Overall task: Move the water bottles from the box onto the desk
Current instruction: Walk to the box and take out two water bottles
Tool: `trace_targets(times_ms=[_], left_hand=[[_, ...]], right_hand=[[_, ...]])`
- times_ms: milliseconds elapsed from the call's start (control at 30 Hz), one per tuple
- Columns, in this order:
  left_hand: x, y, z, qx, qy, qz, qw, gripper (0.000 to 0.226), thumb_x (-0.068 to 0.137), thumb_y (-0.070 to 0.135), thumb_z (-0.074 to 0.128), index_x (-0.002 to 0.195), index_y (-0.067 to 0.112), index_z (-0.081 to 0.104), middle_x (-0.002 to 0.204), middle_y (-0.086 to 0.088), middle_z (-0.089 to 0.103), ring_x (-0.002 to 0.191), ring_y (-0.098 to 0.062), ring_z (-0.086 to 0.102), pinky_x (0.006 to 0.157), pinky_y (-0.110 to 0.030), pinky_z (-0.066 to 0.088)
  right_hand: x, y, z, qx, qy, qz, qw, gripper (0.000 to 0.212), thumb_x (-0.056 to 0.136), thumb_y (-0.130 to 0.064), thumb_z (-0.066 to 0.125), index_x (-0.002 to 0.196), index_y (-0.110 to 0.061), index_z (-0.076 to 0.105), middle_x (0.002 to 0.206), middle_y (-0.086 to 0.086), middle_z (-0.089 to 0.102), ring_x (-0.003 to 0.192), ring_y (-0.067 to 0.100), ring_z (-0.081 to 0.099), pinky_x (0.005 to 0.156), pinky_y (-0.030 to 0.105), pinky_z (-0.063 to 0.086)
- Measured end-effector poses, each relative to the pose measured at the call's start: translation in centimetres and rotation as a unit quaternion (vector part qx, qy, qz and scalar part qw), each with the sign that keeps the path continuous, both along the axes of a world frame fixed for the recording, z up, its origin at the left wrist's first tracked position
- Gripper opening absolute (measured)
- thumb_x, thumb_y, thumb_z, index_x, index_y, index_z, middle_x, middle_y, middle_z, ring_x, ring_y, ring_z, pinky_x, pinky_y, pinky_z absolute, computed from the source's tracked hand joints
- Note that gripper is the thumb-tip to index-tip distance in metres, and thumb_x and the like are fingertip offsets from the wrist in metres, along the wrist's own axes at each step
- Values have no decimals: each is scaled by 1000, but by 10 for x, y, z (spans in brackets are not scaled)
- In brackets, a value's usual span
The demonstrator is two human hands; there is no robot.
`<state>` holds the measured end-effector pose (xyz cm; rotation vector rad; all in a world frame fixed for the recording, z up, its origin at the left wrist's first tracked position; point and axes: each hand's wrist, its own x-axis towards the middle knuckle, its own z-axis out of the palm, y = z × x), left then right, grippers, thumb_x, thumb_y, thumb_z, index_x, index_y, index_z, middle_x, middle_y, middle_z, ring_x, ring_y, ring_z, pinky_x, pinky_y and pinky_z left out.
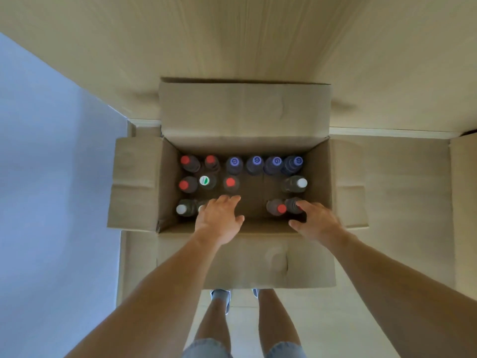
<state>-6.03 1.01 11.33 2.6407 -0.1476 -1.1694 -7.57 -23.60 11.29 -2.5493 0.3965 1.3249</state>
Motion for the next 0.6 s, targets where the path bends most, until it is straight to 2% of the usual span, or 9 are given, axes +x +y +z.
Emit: trace_targets(times_ms=[367,500,600], left_hand=[[15,50,-62,92,40,67,993,69,91,45,67,151,27,38,144,-4,47,129,-29,51,107,-42,45],[21,48,-78,100,59,61,991,67,90,44,70,149,28,40,142,-2,47,129,-28,51,105,-44,46],[22,47,-94,107,73,54,990,68,90,44,70,149,30,39,142,-1,46,129,-25,51,104,-39,46]], right_hand=[[18,-3,-55,7,9,12,1000,68,90,-57,59,150,-37,35,143,2,47,128,30,50,102,39,45],[27,-5,-68,7,13,16,1000,66,92,-56,56,150,-33,35,141,5,48,127,30,50,103,40,45],[37,-4,-77,4,20,21,1000,65,92,-56,57,149,-32,37,145,6,46,130,31,49,105,43,45]])
